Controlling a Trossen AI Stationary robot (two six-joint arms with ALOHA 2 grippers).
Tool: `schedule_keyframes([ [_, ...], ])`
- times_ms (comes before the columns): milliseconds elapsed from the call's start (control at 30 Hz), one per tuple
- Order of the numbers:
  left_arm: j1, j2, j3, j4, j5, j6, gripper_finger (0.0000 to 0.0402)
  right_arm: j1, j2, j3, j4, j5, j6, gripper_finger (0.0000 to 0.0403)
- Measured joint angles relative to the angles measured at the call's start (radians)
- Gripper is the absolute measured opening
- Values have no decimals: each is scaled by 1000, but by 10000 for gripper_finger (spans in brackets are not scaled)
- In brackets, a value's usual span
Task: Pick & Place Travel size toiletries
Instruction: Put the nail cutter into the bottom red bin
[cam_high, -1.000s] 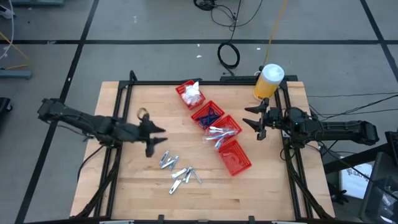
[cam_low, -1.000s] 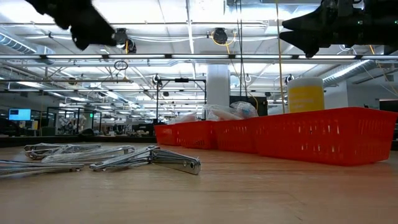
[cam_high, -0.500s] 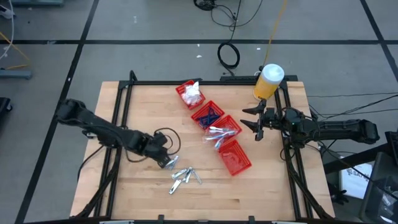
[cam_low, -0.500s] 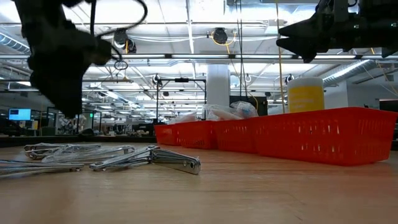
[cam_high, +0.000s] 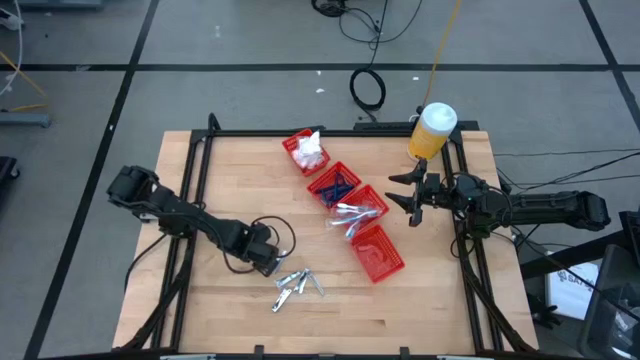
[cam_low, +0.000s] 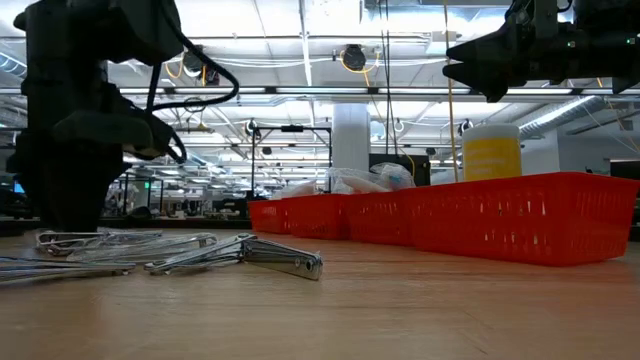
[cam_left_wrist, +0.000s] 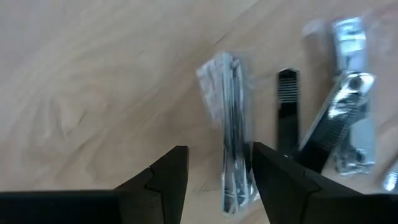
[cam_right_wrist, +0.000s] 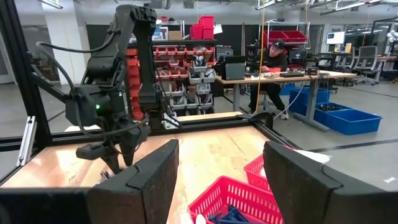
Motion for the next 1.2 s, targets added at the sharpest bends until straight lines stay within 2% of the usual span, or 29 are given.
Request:
schedule_keyframes([
  [133, -3, 16, 1, -2, 41, -22, 175, 0, 0, 0, 0, 0, 0, 222],
  [533, -9, 43, 3, -24, 11, 0, 165, 0, 0, 0, -1, -2, 27, 221],
  [633, -7, 44, 2, -26, 5, 7, 133, 0, 0, 0, -1, -2, 27, 221],
  [833, -2, 25, 1, -32, -47, 77, 28, 0, 4, 0, -3, 0, 27, 221],
  [1000, -1, -66, 13, -72, -193, 103, 32, 0, 21, 0, -2, 0, 27, 221],
  [1100, -7, -149, 46, -73, -347, 160, 32, 0, 47, 0, 11, -2, 27, 221],
  [1200, -18, -215, 65, 15, -536, 338, 29, 13, 94, 0, 53, 0, 27, 221],
])
